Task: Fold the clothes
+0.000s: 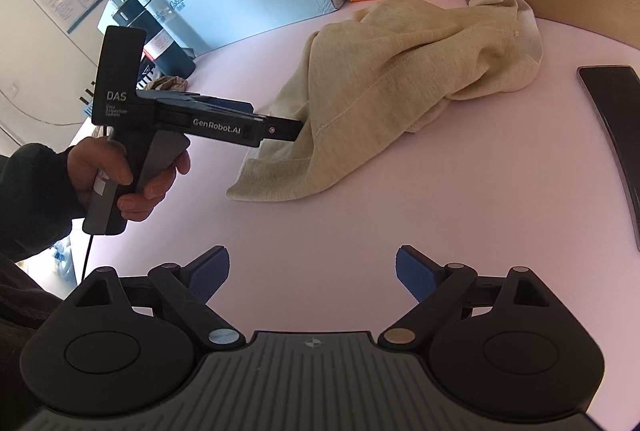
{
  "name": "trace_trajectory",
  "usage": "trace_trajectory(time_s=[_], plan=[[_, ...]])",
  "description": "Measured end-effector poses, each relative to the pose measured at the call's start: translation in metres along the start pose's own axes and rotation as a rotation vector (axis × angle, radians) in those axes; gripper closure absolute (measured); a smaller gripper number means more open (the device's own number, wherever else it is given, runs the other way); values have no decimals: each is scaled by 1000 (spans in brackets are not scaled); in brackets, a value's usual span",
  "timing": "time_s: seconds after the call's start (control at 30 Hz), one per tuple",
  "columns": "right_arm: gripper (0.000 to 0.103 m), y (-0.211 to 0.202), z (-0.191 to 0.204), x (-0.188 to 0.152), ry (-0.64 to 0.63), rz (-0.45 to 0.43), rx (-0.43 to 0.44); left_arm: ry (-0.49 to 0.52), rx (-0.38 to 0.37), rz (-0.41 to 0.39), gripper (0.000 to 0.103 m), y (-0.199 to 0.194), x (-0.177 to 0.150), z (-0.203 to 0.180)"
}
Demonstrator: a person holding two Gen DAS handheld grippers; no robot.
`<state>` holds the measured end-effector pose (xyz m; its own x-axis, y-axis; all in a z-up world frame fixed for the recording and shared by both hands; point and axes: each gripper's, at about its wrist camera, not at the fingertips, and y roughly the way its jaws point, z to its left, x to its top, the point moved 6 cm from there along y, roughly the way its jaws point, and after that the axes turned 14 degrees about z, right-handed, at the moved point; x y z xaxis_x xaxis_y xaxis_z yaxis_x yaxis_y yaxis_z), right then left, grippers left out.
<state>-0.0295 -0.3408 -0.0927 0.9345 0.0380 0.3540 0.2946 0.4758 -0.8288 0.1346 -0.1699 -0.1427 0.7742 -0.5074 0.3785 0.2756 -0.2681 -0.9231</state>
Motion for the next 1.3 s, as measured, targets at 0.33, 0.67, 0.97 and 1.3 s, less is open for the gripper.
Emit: trace_trajectory(time_s=[0.33,0.67,0.97,1.3], plan=[[9,-40,-49,33,278,-275,-49,254,-261,25,75,-34,-18,-72],[3,-65,-77,58,371,-366,-85,410,-452,-122,27,-104,-39,-106],[3,-21,-63,58,379,-268,-29,16,69,-60,18,-29,14,13],[2,6,-53,88,348,-264,-44,32,-58,10,57,-8,-2,14]])
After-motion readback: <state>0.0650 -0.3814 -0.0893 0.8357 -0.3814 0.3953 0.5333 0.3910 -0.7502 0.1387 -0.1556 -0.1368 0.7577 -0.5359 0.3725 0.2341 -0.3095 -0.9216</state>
